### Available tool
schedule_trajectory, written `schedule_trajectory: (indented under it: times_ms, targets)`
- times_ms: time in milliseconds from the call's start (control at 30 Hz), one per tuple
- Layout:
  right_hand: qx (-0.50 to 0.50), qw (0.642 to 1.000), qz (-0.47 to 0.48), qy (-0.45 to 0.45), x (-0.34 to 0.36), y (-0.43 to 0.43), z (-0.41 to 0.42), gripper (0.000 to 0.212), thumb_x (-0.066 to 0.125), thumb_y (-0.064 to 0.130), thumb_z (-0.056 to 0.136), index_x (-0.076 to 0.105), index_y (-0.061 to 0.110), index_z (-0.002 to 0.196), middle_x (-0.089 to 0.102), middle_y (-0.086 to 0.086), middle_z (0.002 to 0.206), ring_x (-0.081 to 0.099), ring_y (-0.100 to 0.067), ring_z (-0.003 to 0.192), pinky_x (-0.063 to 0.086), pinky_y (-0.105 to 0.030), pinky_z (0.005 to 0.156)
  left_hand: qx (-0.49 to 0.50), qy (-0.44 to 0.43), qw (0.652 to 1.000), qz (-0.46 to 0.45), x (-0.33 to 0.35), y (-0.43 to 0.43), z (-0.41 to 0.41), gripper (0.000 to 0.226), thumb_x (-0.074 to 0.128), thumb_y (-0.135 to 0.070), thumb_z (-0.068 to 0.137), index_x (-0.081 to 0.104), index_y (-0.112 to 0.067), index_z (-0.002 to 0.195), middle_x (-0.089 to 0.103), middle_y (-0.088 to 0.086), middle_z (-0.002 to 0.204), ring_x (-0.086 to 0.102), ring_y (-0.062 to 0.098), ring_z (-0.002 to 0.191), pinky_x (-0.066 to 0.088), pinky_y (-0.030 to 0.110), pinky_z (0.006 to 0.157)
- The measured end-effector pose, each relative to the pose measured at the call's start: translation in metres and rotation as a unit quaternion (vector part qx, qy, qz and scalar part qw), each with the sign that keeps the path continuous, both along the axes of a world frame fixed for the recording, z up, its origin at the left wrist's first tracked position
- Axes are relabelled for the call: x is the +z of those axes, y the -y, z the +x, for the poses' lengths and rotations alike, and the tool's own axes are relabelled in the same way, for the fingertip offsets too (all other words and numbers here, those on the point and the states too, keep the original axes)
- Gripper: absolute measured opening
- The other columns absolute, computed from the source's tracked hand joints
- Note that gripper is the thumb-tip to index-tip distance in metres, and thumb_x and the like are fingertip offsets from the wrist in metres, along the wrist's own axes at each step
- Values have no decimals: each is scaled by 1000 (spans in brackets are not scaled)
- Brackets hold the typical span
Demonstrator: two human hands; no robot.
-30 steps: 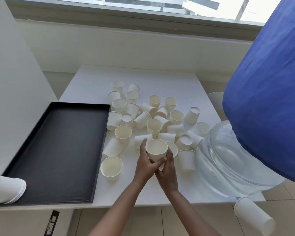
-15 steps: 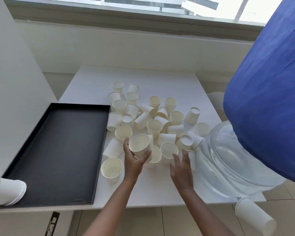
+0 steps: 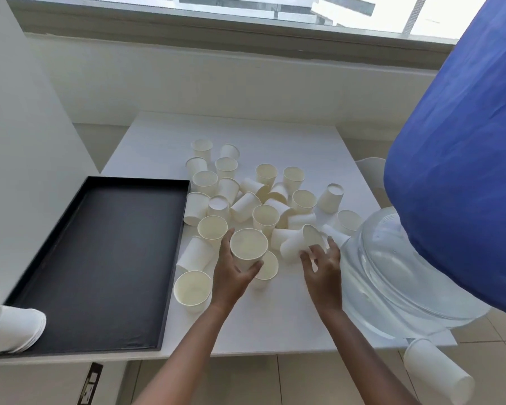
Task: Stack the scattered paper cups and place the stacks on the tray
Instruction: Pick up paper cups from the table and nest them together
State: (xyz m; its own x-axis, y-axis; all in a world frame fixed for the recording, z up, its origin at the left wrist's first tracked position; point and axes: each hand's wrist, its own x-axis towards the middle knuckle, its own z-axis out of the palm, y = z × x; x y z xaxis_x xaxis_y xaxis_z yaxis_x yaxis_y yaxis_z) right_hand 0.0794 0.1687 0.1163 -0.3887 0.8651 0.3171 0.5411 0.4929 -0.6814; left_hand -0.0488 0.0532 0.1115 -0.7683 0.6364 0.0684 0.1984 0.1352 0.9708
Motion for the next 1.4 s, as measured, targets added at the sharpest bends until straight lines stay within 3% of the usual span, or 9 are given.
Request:
schedule_trajectory:
  times_ms: [133, 233, 300, 400, 700, 833, 967, 1133, 1400]
  targets:
    - [-41, 987, -97, -122, 22, -2, -6, 13, 71, 15, 80, 63, 4, 78, 49, -17, 131, 52, -13, 107, 47, -30, 87, -22, -64, 997, -34, 2, -1, -1, 87, 76, -14, 72, 24, -17, 141, 36, -10, 140, 37, 9, 128, 27, 7, 92]
    - [-26, 968, -145, -203, 37, 1, -12, 27, 74, 15, 76, 53, 16, 60, 62, -11, 93, 56, -17, 87, 42, -20, 73, -41, -136, 987, -72, 4, -3, 1, 92, 75, -19, 74, 17, -10, 144, 30, 4, 150, 35, 19, 134, 26, 16, 100]
    - [-6, 955, -159, -250, 44, 7, -17, 29, 75, 12, 75, 52, 19, 58, 60, -7, 97, 57, -16, 82, 43, -13, 71, -43, -161, 982, -89, 6, -3, 3, 95, 74, -20, 74, 12, -8, 145, 31, 7, 149, 39, 23, 131, 30, 22, 101]
    - [41, 947, -156, -278, 48, 19, -24, 17, 72, 6, 76, 57, 11, 70, 52, -3, 112, 59, -13, 91, 49, -25, 82, -47, -179, 978, -99, 9, -3, 4, 98, 74, -21, 74, 9, -8, 145, 42, 9, 142, 47, 28, 123, 39, 34, 99]
    - [158, 975, -79, -133, 29, 42, -33, 24, 72, 5, 74, 56, 11, 91, 55, -6, 109, 53, -23, 111, 46, -29, 91, -34, -182, 978, -91, 12, -4, 5, 94, 73, -28, 76, 11, -7, 144, 49, 10, 137, 53, 31, 117, 49, 41, 90]
    - [185, 975, -89, -82, 20, 45, -35, 33, 67, 9, 80, 54, 7, 110, 53, -6, 117, 49, -17, 115, 32, -2, 89, -17, -164, 983, -84, 10, -4, 4, 94, 73, -22, 75, 12, -11, 145, 47, 8, 139, 52, 29, 120, 47, 37, 88]
    - [230, 968, -100, -30, 12, 42, -35, 42, 62, 22, 86, 46, 14, 124, 46, -1, 129, 42, -12, 123, 24, 7, 85, -15, -170, 982, -81, 8, -2, 2, 95, 74, -18, 73, 12, -13, 145, 44, 6, 142, 51, 29, 121, 45, 36, 88]
    - [241, 963, -99, -66, 2, 37, -30, 61, 50, 30, 88, 23, 19, 142, 26, 12, 141, 23, 10, 129, 16, 5, 98, 14, -127, 989, -75, 8, 0, -1, 98, 75, -25, 73, 11, -13, 145, 29, 4, 151, 38, 23, 134, 41, 34, 96]
    - [216, 960, -132, 123, -34, 28, -22, 46, 62, 37, 84, 49, 24, 126, 14, -1, 153, 24, -14, 139, 35, -24, 99, 49, -95, 991, -82, 5, 4, -8, 97, 76, -21, 72, 13, -12, 145, 34, 7, 148, 40, 28, 131, 41, 40, 99]
